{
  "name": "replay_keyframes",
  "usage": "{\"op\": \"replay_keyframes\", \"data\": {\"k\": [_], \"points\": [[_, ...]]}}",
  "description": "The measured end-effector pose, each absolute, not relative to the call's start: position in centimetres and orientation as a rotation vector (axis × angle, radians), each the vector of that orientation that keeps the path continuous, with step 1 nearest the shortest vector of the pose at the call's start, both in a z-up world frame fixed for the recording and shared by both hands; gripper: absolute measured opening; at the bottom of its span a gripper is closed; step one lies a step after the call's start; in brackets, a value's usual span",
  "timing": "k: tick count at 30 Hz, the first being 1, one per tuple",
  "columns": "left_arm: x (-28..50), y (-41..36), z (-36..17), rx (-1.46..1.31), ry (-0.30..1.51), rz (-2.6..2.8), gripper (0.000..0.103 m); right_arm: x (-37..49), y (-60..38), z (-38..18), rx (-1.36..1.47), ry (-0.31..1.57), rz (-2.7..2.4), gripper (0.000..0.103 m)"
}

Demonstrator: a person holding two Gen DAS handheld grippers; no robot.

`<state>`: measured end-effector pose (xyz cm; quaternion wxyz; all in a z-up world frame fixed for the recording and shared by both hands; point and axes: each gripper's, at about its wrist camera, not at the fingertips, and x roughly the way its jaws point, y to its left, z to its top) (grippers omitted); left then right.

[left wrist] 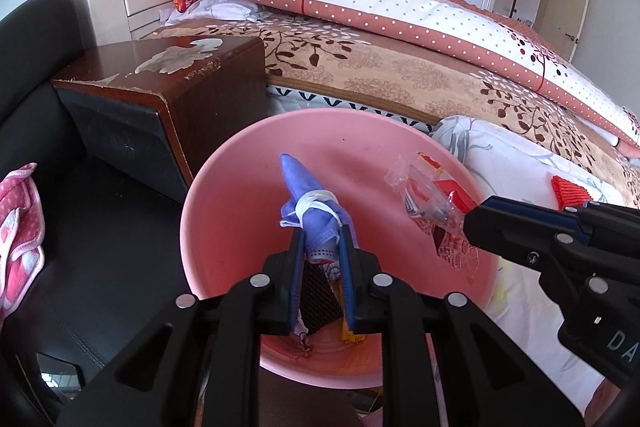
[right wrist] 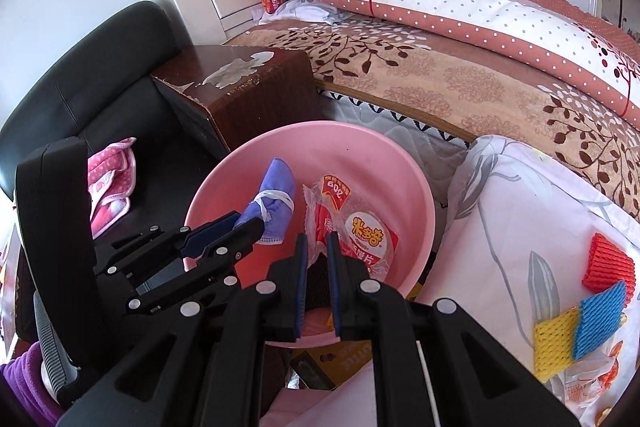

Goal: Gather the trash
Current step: 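Open both tools to drop the cloth and snack bag into the bin, then move both tools away from the bin back over the sheet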

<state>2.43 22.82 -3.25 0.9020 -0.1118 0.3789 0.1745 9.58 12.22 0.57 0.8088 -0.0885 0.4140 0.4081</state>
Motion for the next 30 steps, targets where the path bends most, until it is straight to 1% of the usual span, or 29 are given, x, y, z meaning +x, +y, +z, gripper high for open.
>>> {"op": "replay_keyframes", "data": {"k": [3, 5, 7, 8, 9, 11, 22, 30], "points": [[2.3, 23.0, -3.4, -0.235, 0.789, 0.363, 0.016, 9.6, 12.3, 0.4, -0.19, 0.885, 0.871, 0.012], [2.2, 23.2, -3.5, -0.237, 0.795, 0.368, 0.018, 9.6, 12.2, 0.3, -0.19, 0.883, 0.865, 0.017], [2.3, 23.2, -3.5, -0.241, 0.803, 0.369, 0.02, 9.6, 12.1, 0.3, -0.185, 0.882, 0.861, 0.025], [2.2, 23.3, -3.5, -0.244, 0.804, 0.368, 0.022, 9.6, 12.1, 0.3, -0.185, 0.88, 0.857, 0.028], [2.2, 23.3, -3.5, -0.245, 0.803, 0.366, 0.029, 9.6, 12.0, 0.3, -0.187, 0.876, 0.853, 0.032], [2.1, 23.3, -3.3, -0.248, 0.795, 0.367, 0.037, 9.5, 11.8, 0.3, -0.188, 0.866, 0.847, 0.035], [1.7, 22.4, -2.1, -0.269, 0.763, 0.336, 0.037, 9.3, 9.2, 1.1, -0.156, 0.835, 0.799, 0.046], [1.9, 21.0, -0.9, -0.279, 0.734, 0.271, 0.037, 9.0, 6.0, 1.4, -0.129, 0.803, 0.749, 0.051]]}}
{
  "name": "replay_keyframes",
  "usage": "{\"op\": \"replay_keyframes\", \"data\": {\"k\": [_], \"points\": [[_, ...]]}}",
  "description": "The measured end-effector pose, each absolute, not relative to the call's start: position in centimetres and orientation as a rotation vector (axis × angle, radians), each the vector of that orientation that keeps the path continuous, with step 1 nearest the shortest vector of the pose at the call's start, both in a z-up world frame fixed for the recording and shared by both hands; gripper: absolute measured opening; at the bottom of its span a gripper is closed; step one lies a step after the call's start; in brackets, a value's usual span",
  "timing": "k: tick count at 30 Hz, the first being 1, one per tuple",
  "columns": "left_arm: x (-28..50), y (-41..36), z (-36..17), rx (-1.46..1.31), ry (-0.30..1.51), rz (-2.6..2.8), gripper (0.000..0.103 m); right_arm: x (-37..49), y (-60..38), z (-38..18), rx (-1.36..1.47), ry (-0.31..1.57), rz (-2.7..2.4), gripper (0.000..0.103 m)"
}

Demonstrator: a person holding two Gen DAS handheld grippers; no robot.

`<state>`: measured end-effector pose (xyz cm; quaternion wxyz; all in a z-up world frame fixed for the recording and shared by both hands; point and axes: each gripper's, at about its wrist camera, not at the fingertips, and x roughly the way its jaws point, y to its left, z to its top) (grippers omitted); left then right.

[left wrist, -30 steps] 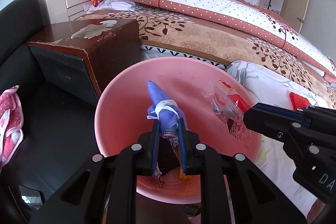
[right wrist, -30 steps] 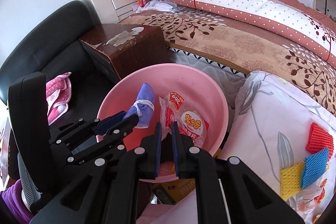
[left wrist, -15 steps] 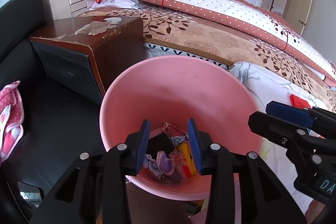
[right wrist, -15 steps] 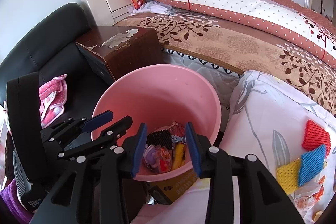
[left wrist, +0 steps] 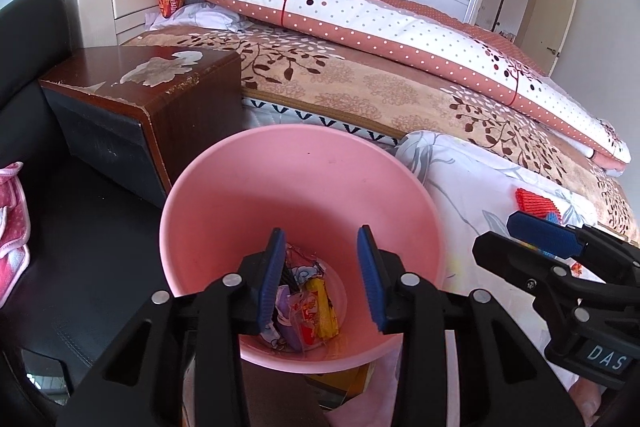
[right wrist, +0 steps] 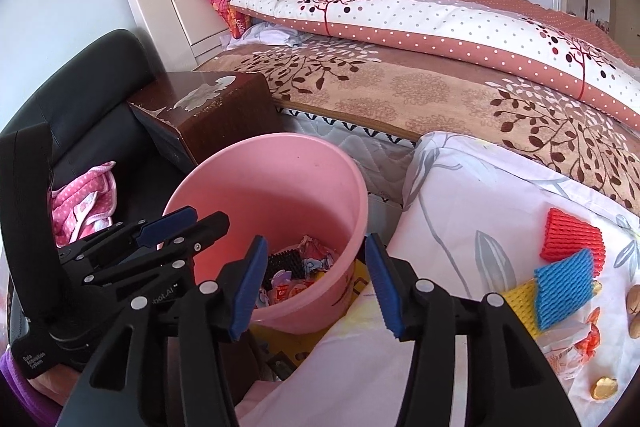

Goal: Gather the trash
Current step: 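Move both tools away from the bin back over the sheet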

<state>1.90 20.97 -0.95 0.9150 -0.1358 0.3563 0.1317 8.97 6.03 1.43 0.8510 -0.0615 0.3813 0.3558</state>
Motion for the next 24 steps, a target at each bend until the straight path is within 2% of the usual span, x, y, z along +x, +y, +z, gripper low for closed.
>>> {"op": "replay_keyframes", "data": {"k": [12, 20, 24], "points": [[3.0, 14.4, 0.4, -0.12, 0.688, 0.125, 0.037, 10.2, -2.5, 0.2, -0.077, 0.816, 0.532, 0.054], [4.7, 10.7, -0.4, -0.086, 0.727, 0.049, 0.037, 11.0, -7.1, -1.2, -0.072, 0.821, 0.382, 0.054], [5.7, 9.4, -1.2, -0.077, 0.759, 0.03, 0.037, 11.1, -9.4, -1.6, -0.065, 0.816, 0.333, 0.058]]}}
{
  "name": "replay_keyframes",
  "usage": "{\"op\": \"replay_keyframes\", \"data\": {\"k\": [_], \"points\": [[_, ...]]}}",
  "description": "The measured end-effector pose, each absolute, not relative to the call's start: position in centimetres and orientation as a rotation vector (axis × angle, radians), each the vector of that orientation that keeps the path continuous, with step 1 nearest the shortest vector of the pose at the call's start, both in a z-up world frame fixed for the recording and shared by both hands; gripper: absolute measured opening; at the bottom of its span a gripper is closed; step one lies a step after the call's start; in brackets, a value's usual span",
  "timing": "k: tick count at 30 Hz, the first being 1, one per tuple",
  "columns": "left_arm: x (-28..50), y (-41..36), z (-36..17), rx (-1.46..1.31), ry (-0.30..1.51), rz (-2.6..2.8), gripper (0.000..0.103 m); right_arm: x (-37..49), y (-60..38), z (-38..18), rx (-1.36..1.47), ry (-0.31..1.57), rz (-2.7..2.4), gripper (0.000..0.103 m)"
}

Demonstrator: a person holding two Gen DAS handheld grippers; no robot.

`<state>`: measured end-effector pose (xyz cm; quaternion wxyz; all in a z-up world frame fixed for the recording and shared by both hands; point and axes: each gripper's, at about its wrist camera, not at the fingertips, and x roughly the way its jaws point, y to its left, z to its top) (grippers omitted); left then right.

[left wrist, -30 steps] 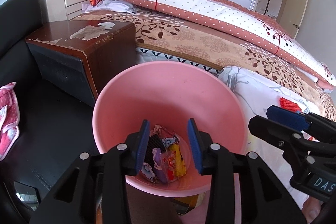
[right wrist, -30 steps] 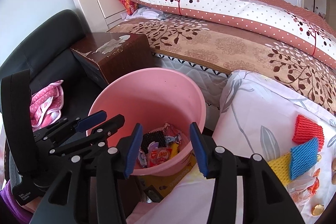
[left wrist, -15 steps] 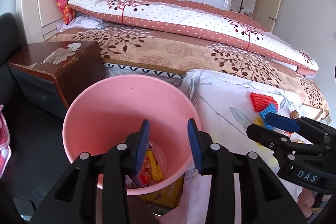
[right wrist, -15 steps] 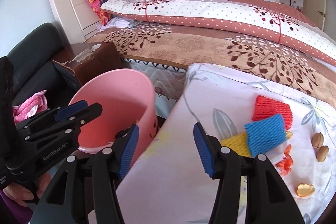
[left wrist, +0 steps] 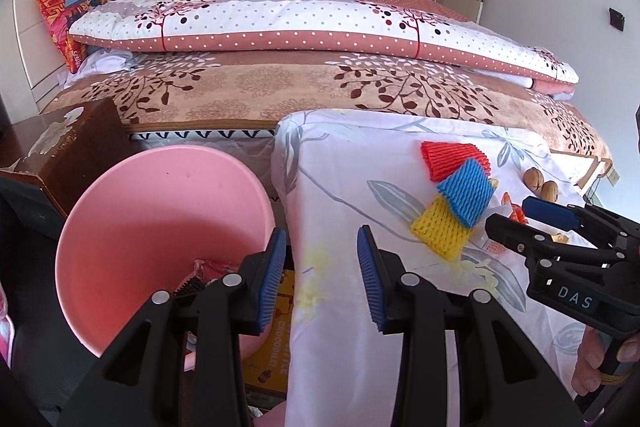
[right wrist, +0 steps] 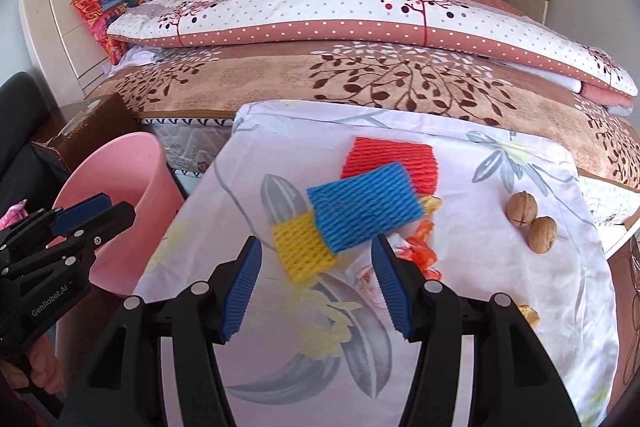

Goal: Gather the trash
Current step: 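Move both tools away from the bin back over the sheet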

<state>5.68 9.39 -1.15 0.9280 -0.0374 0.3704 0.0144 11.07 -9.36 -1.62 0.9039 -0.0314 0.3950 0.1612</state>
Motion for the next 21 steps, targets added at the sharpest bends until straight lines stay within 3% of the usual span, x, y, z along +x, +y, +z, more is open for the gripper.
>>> {"op": "replay_keyframes", "data": {"k": [10, 21], "points": [[7.2, 6.3, -2.1, -0.033, 0.793, -0.054, 0.037, 11.8, -16.0, -3.1, 0.052, 0.844, 0.24, 0.06], [9.8, 3.3, -2.8, -0.006, 0.834, -0.12, 0.037, 12.5, -16.1, -3.9, 0.08, 0.873, 0.259, 0.06]]}}
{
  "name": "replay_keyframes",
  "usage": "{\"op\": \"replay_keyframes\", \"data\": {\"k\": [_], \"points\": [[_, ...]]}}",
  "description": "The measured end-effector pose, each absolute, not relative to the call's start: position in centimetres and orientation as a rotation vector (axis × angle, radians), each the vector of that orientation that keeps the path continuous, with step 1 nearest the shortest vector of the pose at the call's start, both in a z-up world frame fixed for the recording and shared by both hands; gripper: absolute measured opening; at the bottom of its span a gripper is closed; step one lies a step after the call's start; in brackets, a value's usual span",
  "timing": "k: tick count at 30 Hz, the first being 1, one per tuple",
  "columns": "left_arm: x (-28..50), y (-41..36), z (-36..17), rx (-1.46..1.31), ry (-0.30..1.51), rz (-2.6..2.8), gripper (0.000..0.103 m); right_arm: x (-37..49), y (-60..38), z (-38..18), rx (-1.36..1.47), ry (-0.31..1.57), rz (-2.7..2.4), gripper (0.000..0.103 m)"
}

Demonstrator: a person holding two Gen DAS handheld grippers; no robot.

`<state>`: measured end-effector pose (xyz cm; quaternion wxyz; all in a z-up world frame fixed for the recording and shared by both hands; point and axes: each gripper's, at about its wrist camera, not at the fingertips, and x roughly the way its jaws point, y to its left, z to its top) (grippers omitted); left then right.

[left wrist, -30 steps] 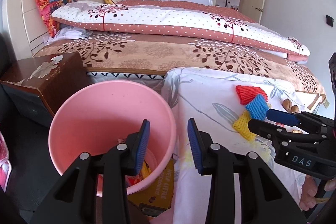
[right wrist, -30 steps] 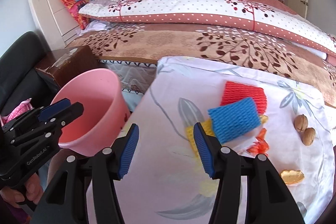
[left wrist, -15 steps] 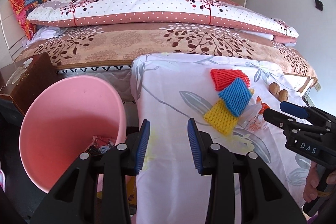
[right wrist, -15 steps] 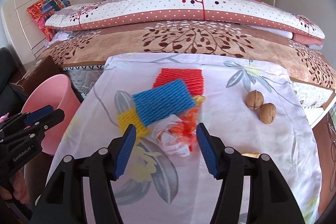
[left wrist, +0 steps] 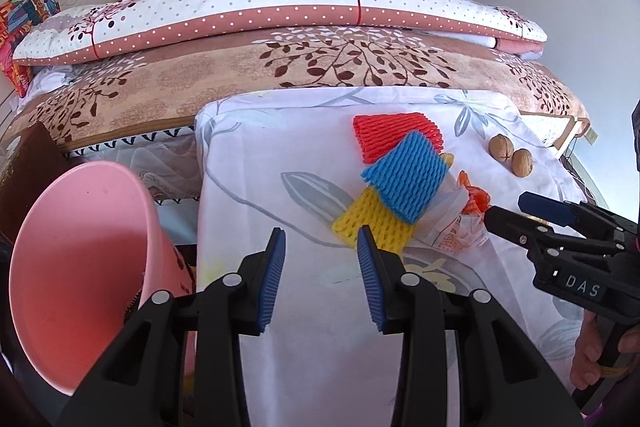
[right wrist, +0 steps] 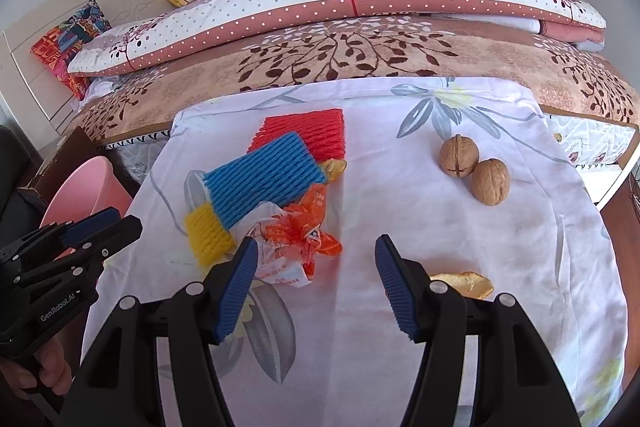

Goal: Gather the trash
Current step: 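Move both tools away from the bin back over the sheet, then grasp the blue mesh sleeve with the left tool while the right grasps the white-orange plastic bag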

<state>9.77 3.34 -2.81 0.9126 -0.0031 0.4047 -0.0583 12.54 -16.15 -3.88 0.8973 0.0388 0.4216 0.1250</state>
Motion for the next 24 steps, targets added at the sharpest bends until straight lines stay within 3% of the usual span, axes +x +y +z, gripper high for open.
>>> {"op": "replay_keyframes", "data": {"k": [21, 24], "points": [[13.8, 0.9, -3.3, 0.027, 0.809, -0.214, 0.037, 14.2, -13.8, -5.6, 0.02, 0.9, 0.274, 0.064], [14.2, 0.5, -3.3, 0.043, 0.805, -0.223, 0.037, 14.2, -13.8, -5.7, 0.023, 0.897, 0.292, 0.055]]}}
